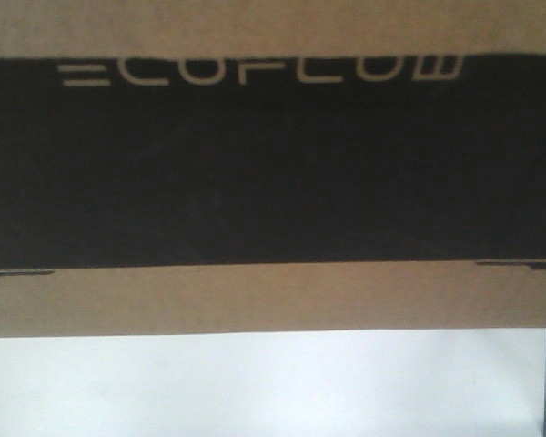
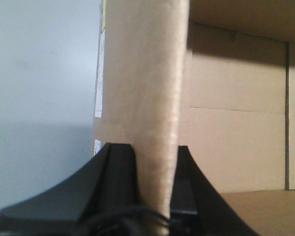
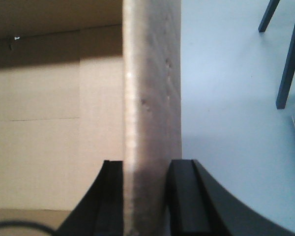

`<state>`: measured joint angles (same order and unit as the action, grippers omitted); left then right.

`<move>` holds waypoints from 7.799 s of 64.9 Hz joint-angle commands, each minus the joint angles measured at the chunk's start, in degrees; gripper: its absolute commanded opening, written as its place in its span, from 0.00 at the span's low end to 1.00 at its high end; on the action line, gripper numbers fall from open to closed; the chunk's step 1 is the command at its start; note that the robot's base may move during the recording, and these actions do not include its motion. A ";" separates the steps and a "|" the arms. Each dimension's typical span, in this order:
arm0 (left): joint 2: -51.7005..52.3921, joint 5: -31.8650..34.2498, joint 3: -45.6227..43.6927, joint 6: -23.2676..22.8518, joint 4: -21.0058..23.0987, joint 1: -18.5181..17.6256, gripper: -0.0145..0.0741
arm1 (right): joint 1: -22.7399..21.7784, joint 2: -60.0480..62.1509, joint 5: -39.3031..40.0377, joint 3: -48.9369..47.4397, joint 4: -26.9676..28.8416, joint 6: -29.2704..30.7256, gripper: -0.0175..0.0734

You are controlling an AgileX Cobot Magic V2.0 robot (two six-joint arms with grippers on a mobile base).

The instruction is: Grab box from left shelf to table start

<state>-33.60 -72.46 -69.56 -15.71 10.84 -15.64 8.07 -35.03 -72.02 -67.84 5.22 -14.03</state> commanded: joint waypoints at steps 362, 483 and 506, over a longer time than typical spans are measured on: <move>-1.34 11.19 -2.93 0.61 -9.50 -0.83 0.05 | -0.27 -0.64 -3.35 -1.27 -0.24 0.13 0.25; -1.34 11.19 -2.93 0.61 -9.50 -0.83 0.05 | -0.27 -0.64 -3.35 -1.27 -0.24 0.13 0.25; -1.34 11.19 -2.93 0.61 -9.50 -0.83 0.05 | -0.27 -0.64 -3.35 -1.27 -0.24 0.13 0.25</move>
<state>-35.17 -70.38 -70.02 -13.95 2.00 -16.20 8.07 -35.25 -72.02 -67.50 8.58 -14.08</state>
